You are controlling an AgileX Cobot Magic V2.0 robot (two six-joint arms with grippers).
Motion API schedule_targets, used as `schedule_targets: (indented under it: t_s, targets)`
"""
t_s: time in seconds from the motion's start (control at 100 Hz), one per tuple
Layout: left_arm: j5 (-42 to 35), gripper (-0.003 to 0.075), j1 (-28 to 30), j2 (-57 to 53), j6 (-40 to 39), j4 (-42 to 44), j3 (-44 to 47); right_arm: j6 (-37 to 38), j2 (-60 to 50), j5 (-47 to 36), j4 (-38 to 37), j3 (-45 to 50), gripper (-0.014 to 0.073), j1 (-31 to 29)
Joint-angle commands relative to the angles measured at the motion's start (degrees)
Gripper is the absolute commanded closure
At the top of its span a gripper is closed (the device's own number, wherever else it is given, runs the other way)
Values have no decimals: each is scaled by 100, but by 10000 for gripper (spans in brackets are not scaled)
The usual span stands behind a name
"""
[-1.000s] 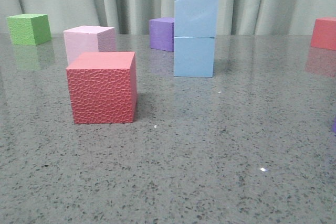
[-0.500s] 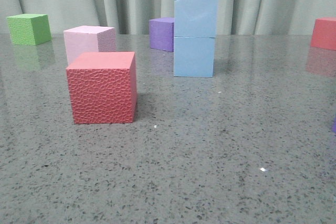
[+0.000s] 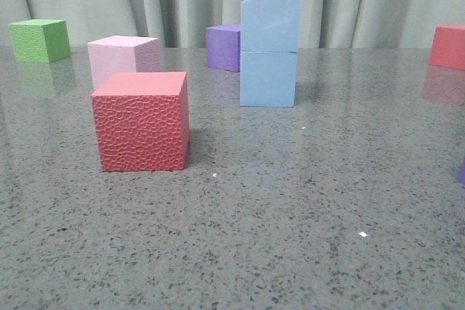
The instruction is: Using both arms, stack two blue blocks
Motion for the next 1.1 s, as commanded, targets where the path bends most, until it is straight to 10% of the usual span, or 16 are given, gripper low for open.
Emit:
schedule_targets:
  t_s: [0.0,0.44,1.09]
  targets:
    - [-481,739,16,-183,-64,-4,237,-37,7,-735,-22,14,662,-23]
    - [-481,739,16,-183,-64,-4,237,-339,-1327,-2938,688,1612,662,-82]
    - [-481,739,16,-183,-64,-4,237,-1194,-1960,-3957,1156,2805,662,-602]
